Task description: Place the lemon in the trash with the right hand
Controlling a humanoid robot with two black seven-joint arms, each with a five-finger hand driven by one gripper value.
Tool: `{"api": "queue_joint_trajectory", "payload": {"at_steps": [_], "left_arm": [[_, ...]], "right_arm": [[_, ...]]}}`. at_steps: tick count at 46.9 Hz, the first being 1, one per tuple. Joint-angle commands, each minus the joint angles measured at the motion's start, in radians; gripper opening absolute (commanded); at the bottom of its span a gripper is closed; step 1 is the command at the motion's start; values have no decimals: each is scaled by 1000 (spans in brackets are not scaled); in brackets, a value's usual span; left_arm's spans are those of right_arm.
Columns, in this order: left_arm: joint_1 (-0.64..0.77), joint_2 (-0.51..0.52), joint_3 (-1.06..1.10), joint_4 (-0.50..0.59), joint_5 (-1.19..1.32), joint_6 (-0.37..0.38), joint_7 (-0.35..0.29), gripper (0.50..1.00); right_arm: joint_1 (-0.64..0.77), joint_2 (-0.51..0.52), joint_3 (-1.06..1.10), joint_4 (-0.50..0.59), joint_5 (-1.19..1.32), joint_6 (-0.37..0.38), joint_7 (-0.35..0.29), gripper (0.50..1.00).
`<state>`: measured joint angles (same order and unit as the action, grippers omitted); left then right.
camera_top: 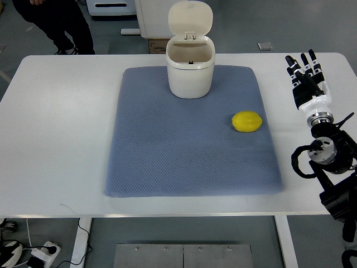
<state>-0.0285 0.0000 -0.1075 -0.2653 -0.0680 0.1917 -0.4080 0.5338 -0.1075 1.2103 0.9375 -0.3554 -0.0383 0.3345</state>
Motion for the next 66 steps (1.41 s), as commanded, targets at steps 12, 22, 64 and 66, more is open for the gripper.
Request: {"api": "queue_joint_trajectory", "payload": {"at_steps": [12,22,64,66], "left_arm": [[-1,0,0,0,1,2,0,1000],[1,0,0,0,1,2,0,1000],[-1,0,0,0,1,0,0,1000],[-1,0,0,0,1,0,0,1000]], "right_arm": [[17,5,0,0,-1,0,0,1000],[20,-1,2,1,-1,0,0,1000],[18,-75,-141,0,-5,29,-9,1000],[18,-92,-164,-2,-5,44,-9,1000]]}}
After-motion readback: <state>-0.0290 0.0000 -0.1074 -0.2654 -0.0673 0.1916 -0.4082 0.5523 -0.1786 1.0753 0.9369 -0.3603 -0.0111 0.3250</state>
